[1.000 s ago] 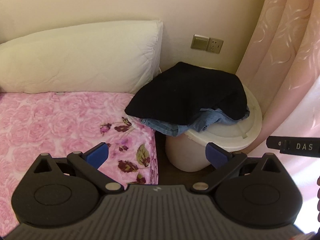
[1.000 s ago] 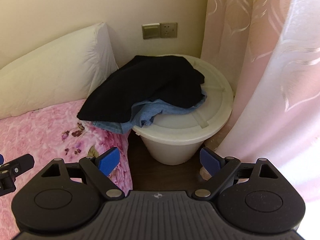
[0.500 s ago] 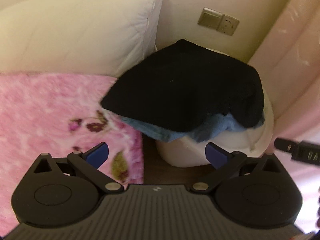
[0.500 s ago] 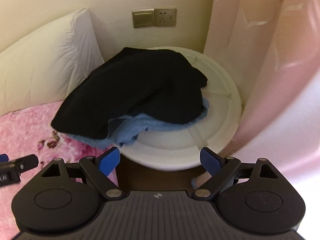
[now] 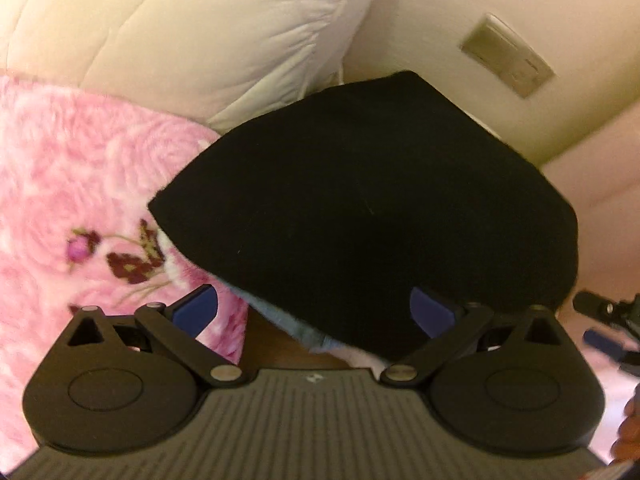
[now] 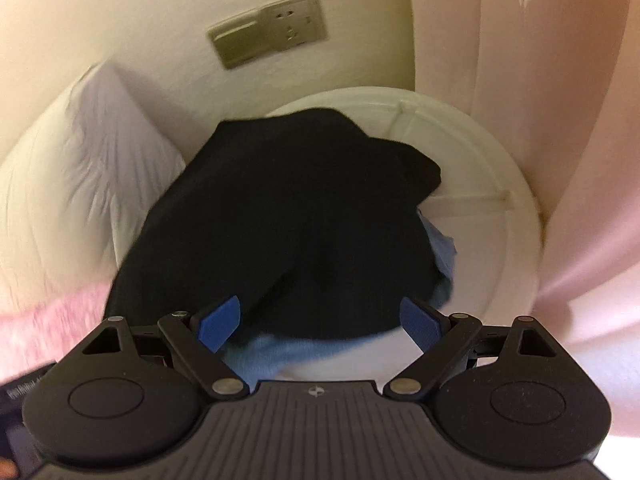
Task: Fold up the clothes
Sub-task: 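Grasp the black garment with the left gripper while the right gripper grasps it too, then lift the black garment off the bin with both grippers and carry it to the bed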
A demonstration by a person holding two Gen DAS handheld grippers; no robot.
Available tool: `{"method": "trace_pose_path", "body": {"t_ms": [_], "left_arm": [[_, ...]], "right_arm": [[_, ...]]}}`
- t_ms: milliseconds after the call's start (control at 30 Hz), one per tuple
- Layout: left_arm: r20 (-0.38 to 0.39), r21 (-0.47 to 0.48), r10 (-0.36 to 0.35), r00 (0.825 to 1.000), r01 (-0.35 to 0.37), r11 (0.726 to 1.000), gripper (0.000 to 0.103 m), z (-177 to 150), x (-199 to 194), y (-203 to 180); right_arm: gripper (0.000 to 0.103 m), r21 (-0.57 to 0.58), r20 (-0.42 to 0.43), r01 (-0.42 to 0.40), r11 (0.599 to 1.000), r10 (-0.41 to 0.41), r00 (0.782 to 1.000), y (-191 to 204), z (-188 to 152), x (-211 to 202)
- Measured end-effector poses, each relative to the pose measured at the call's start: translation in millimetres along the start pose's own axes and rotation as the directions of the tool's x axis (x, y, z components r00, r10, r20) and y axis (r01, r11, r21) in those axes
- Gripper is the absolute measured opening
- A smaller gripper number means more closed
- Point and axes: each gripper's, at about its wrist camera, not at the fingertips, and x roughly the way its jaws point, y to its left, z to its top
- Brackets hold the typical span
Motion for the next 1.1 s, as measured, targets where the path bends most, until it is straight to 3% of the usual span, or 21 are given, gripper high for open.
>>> {"method": "trace_pose_path", "body": {"t_ms": [133,333,367,400,433,467,500,567,600,667,700,767,833,900,933,967,1033,1067,1100], "left_arm": [[-0.011,-0.198,-0.059,0.998,0.056,0.979,0.1,6,27,23],[0.015,-0.463,-0.208,0.978,0.191,0.866,0.093,-3,59,53],[0.025,-0.488,-0.238,0.971,0.22,0.845,0.084,-5,62,55],[0.047,-0.496,-0.275,0.96,0.261,0.828,0.061,-6,61,54],[0.069,-0.502,-0.311,0.948,0.302,0.81,0.046,-6,60,53],[0.09,-0.505,-0.343,0.935,0.34,0.793,0.022,-6,58,52],[0.101,-0.498,-0.361,0.927,0.361,0.789,0.016,-4,53,49],[0.118,-0.459,-0.359,0.926,0.371,0.807,0.012,1,42,44],[0.137,-0.45,-0.375,0.917,0.395,0.801,0.005,1,38,45],[0.204,-0.451,-0.448,0.87,0.49,0.746,0.0,0,29,50],[0.23,-0.456,-0.469,0.853,0.52,0.722,0.001,-1,28,53],[0.225,-0.475,-0.415,0.882,0.471,0.743,0.005,-2,29,59],[0.22,-0.506,-0.346,0.912,0.41,0.759,0.021,-6,31,68],[0.244,-0.573,-0.28,0.928,0.371,0.731,0.078,-11,31,82],[0.253,-0.614,-0.216,0.943,0.329,0.717,0.084,-14,30,90],[0.261,-0.639,-0.177,0.949,0.307,0.705,0.085,-15,31,96],[0.255,-0.661,-0.202,0.946,0.323,0.677,0.081,-11,41,105],[0.249,-0.662,-0.229,0.941,0.338,0.669,0.077,-7,46,106],[0.238,-0.643,-0.259,0.936,0.352,0.681,0.064,-3,52,103]], "right_arm": [[0.09,0.105,0.001,-0.036,0.994,0.036,0.999,-16,16,21],[0.09,0.189,-0.022,-0.058,0.98,0.063,0.998,-35,20,41],[0.09,0.202,-0.026,-0.061,0.977,0.067,0.997,-38,20,44],[0.09,0.209,-0.028,-0.065,0.976,0.073,0.997,-39,21,46],[0.09,0.213,-0.028,-0.07,0.974,0.078,0.997,-39,21,46],[0.09,0.213,-0.025,-0.075,0.974,0.082,0.996,-38,22,45],[0.09,0.207,-0.019,-0.079,0.975,0.085,0.996,-38,23,44],[0.09,0.206,0.0,-0.078,0.975,0.08,0.997,-39,26,42],[0.09,0.207,0.009,-0.077,0.975,0.076,0.997,-40,27,41],[0.089,0.208,0.028,-0.074,0.975,0.07,0.997,-41,31,39],[0.09,0.216,0.036,-0.07,0.974,0.064,0.997,-44,32,40],[0.09,0.243,0.05,-0.064,0.968,0.054,0.997,-50,33,43],[0.09,0.279,0.061,-0.066,0.958,0.051,0.997,-59,34,46],[0.09,0.31,0.078,-0.093,0.946,0.072,0.994,-65,35,49],[0.09,0.325,0.087,-0.108,0.939,0.084,0.993,-68,35,50],[0.09,0.332,0.089,-0.12,0.936,0.096,0.991,-70,35,52],[0.09,0.341,0.081,-0.138,0.93,0.117,0.99,-72,36,59],[0.09,0.349,0.072,-0.144,0.926,0.126,0.989,-72,36,64],[0.091,0.353,0.071,-0.159,0.922,0.143,0.987,-71,35,67]]}}
